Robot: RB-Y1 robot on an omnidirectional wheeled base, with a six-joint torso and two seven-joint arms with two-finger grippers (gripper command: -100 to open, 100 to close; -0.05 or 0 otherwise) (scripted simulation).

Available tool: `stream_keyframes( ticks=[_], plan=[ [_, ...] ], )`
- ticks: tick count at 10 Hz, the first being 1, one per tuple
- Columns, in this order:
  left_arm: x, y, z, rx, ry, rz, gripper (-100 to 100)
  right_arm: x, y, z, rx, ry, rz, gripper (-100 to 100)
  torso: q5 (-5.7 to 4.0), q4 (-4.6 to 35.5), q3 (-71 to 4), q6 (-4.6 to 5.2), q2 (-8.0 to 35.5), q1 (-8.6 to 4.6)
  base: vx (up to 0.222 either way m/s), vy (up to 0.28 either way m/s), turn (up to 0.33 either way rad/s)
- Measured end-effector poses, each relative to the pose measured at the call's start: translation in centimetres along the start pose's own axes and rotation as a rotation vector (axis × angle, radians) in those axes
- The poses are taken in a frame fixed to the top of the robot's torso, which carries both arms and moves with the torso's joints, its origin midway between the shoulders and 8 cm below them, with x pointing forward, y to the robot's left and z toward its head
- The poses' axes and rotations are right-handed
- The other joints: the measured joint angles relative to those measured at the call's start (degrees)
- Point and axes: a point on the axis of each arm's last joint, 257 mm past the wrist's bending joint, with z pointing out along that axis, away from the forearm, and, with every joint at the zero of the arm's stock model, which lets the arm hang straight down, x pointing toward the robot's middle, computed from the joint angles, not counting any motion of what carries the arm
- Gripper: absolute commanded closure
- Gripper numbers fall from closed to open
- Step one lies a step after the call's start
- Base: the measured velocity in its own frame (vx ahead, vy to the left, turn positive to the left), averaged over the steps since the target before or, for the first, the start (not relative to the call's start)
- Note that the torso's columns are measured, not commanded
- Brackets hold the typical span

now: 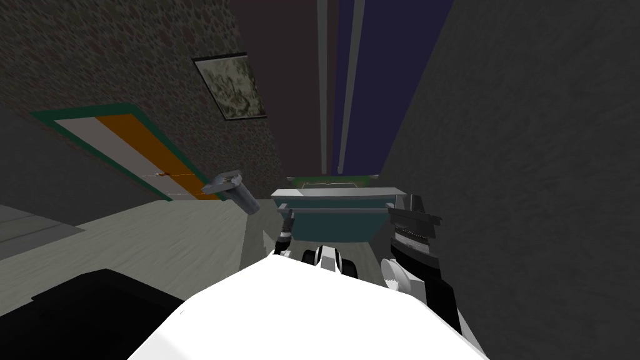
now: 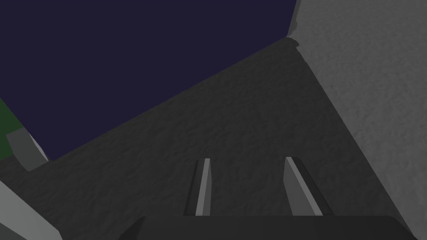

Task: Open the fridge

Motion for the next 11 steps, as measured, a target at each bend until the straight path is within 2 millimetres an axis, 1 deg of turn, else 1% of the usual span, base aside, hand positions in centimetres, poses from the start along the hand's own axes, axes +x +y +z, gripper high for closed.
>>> stream_keyframes(
  ticks=[3, 4, 5, 7, 9, 10, 11],
  plan=[
    [0.0, -0.4, -0.2, 0.009, 0.006, -0.004, 100, 0.0, 0.0, 0.0, 0.000, 0.000, 0.000, 0, 0.08, -0.1, 0.2, -0.04, 0.4, -0.08, -0.187, -0.041, 0.028],
    [0.0, -0.5, -0.3, 0.011, 0.008, -0.005, -100, 0.0, 0.0, 0.0, 0.000, 0.000, 0.000, 0, 0.09, -0.1, 0.3, 0.00, 0.4, -0.14, -0.158, -0.049, 0.031],
    [0.0, -0.6, 0.6, 0.015, 0.010, -0.005, -100, 0.0, 0.0, 0.0, 0.000, 0.000, 0.000, 0, 0.05, -0.1, 0.1, 0.03, 0.1, -0.10, -0.058, -0.024, 0.006],
    [-0.3, -0.5, 1.8, 0.007, 0.013, -0.006, -100, 0.0, 0.0, 0.0, 0.000, 0.000, 0.000, 0, -0.01, 0.0, -0.1, 0.04, -0.2, -0.01, -0.026, -0.014, 0.011],
    [-0.9, -0.7, 3.7, 0.012, 0.016, -0.007, -100, 0.0, 0.0, 0.0, 0.000, 0.000, 0.000, 0, 0.02, 0.0, 0.2, 0.01, 0.3, -0.11, -0.046, -0.020, 0.015],
    [-0.9, -1.2, 4.6, 0.016, 0.017, -0.008, -100, 0.0, 0.0, 0.0, 0.000, 0.000, 0.000, 0, 0.02, 0.0, 0.3, 0.00, 0.4, -0.13, -0.065, -0.026, 0.008],
    [-1.1, -1.2, 5.6, 0.011, 0.018, -0.008, -100, 0.0, 0.0, 0.0, 0.000, 0.000, 0.000, 0, -0.03, 0.1, 0.3, -0.03, 0.5, -0.14, -0.078, -0.033, 0.017]
  ],
)
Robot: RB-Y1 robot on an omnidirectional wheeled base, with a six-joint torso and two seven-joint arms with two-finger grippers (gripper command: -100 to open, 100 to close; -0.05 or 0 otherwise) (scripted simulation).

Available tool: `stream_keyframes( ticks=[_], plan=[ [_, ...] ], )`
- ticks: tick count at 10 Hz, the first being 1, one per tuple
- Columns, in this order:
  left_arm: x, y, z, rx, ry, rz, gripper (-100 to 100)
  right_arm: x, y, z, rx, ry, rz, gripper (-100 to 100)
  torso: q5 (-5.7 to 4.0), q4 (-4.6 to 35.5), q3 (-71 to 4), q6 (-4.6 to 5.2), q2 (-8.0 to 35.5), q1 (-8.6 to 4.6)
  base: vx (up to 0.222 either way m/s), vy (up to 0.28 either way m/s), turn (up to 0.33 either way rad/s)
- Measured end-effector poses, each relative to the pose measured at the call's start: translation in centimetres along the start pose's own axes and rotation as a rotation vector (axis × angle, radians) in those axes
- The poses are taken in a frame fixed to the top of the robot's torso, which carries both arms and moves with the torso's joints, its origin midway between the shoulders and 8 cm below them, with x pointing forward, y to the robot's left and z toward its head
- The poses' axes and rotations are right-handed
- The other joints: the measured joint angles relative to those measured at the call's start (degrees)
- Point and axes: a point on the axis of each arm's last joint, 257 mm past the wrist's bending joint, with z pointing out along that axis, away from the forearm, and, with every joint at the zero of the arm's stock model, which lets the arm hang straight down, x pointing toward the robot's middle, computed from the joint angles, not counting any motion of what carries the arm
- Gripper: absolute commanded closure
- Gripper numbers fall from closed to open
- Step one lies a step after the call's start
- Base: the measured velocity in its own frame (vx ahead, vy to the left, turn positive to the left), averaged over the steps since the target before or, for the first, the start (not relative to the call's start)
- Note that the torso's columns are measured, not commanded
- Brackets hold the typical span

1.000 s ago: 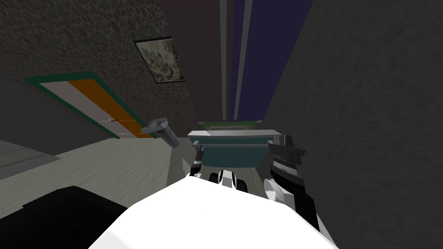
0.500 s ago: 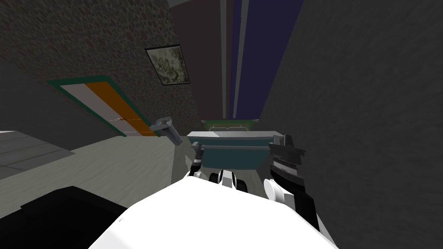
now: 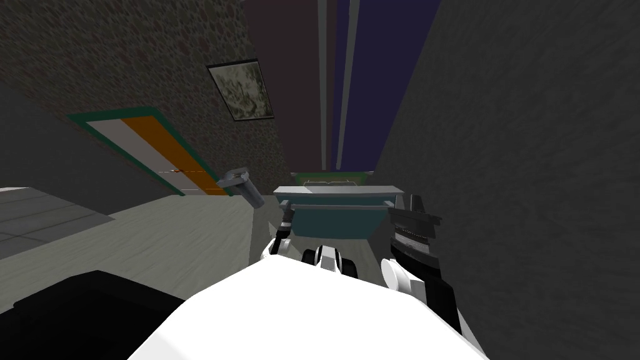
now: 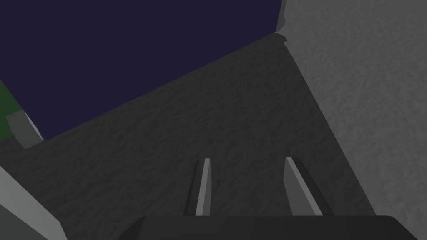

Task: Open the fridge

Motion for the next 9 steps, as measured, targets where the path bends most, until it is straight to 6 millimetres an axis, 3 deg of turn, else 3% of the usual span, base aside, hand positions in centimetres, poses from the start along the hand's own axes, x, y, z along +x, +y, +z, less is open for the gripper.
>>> stream_keyframes(
  ticks=[3, 4, 9],
  plan=[
    [-0.4, 0.5, 2.5, -0.020, 0.003, -0.005, -100, 0.0, 0.0, 0.0, 0.000, 0.000, 0.000, 0, -0.30, 0.3, 0.1, -0.07, 0.2, -0.21, -0.063, -0.023, 0.005],
    [-0.4, 0.7, 2.5, -0.029, 0.002, -0.006, 0, 0.0, 0.0, 0.0, 0.000, 0.000, 0.000, 0, -0.21, 0.2, 0.1, -0.03, 0.1, -0.19, 0.000, 0.000, 0.000],
    [-0.5, 1.4, 2.0, -0.049, 0.001, -0.007, 0, 0.0, 0.0, 0.0, 0.000, 0.000, 0.000, 0, 0.01, 0.0, -0.1, 0.04, -0.2, 0.00, 0.000, 0.000, 0.000]
  ],
)
